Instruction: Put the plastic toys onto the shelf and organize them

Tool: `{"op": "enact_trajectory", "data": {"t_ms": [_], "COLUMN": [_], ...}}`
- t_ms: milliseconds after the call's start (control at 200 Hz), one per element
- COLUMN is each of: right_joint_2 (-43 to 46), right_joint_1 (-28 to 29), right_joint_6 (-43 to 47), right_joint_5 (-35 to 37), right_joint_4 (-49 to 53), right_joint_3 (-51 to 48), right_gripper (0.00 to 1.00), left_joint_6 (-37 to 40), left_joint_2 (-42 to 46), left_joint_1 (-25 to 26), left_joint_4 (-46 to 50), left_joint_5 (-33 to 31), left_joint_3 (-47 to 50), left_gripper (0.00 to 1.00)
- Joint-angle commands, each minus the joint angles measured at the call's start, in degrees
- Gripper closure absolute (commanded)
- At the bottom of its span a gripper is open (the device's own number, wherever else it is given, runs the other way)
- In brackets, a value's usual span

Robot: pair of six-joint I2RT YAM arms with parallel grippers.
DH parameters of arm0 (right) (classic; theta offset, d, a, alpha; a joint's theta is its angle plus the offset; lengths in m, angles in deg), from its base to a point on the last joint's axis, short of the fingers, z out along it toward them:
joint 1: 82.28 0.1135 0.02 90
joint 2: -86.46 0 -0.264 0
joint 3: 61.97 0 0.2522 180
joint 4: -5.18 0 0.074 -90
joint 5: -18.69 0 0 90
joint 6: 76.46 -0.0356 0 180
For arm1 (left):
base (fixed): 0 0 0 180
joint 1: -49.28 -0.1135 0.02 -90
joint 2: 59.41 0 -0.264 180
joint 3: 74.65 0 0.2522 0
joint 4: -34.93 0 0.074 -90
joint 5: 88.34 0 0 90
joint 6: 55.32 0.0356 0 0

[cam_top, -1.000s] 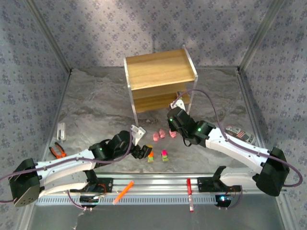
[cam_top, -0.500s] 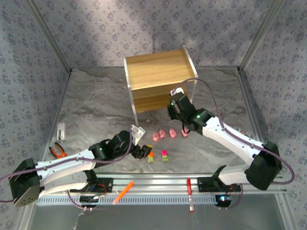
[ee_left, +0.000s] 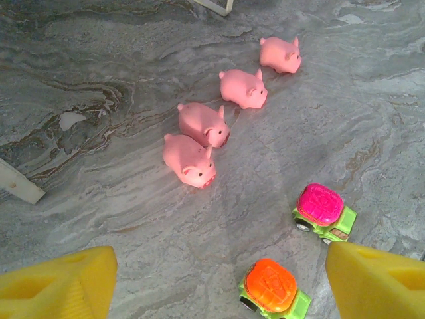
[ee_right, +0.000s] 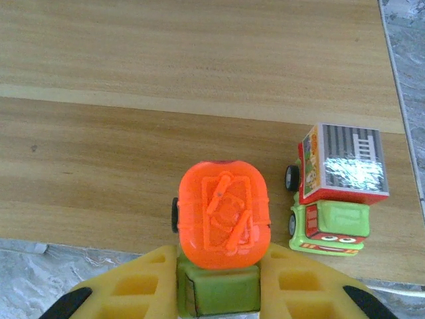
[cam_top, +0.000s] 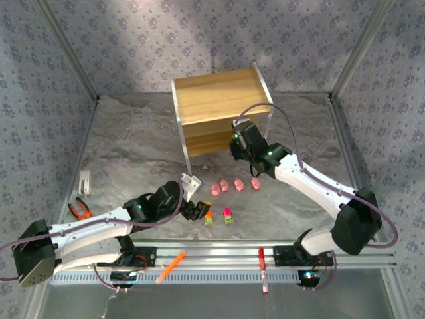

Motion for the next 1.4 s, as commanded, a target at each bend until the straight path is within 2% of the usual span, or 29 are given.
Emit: {"op": "enact_trajectory", "data": {"t_ms": [0,700,1394], "right_joint_2": [-1.22,-5.1,-7.34], "right_joint_1": [-0.72,-0.85,-1.91], "right_joint_6": [1.36,2.79,4.31], "right_joint_5": [-1.02,-1.15,1.48], "right_joint_4": [-0.36,-1.12,-4.37], "right_joint_3": [1.66,5.8,3.53], "right_gripper": [0.74,0.74,0.74], "left_joint_6": [0.47,0.61,0.53], "left_joint_2": [1.25,1.17,1.72], "left_joint_1": [0.46,0.46,0.46], "left_joint_4": [0.06,0.24,0.41], "left_joint_5": [-0.98,-1.21,-1.28], "left_joint_3": [0.2,0.11,0.26], "left_gripper": [0.18,0.18,0.18]}}
